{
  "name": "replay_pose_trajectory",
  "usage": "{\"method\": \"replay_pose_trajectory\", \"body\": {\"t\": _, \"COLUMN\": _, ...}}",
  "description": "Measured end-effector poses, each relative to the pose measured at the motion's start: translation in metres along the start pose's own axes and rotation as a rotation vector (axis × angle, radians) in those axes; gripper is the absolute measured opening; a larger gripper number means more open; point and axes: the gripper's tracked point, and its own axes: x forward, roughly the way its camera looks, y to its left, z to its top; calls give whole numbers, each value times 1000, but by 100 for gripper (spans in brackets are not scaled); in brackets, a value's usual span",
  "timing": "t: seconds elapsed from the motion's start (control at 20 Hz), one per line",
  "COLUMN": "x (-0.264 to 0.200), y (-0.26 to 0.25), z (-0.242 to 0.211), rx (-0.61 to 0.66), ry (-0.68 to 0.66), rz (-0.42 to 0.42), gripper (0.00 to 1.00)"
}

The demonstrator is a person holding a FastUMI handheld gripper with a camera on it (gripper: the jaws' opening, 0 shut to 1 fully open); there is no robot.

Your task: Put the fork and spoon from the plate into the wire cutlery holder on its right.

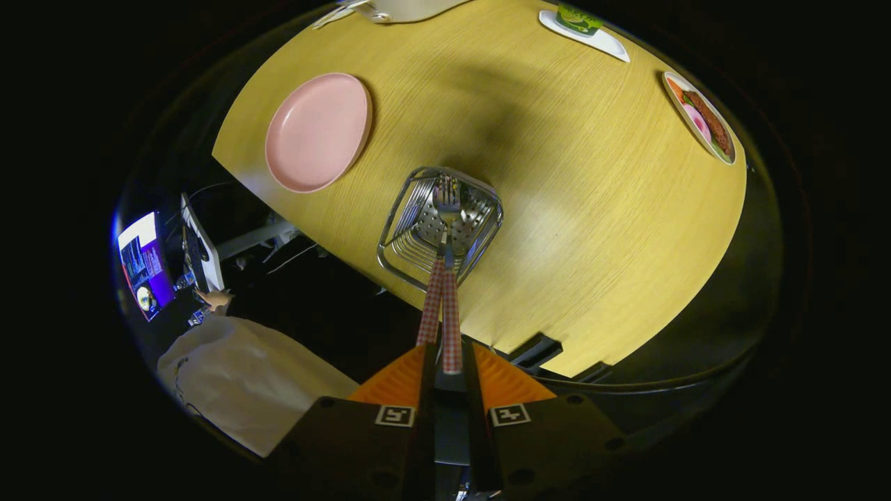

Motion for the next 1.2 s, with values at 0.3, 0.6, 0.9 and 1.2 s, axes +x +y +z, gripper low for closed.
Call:
{"method": "replay_pose_trajectory", "body": {"t": 0.3, "x": -30, "y": 6, "z": 18, "rx": 43, "ry": -193, "rz": 58, "gripper": 87}}
{"method": "replay_pose_trajectory", "body": {"t": 0.6, "x": -84, "y": 17, "z": 34, "rx": 128, "ry": -541, "rz": 73, "gripper": 100}}
{"method": "replay_pose_trajectory", "body": {"t": 0.9, "x": -147, "y": -1, "z": 34, "rx": 209, "ry": -901, "rz": -84, "gripper": 100}}
{"method": "replay_pose_trajectory", "body": {"t": 1.2, "x": -204, "y": 12, "z": 26, "rx": 318, "ry": -1241, "rz": -120, "gripper": 99}}
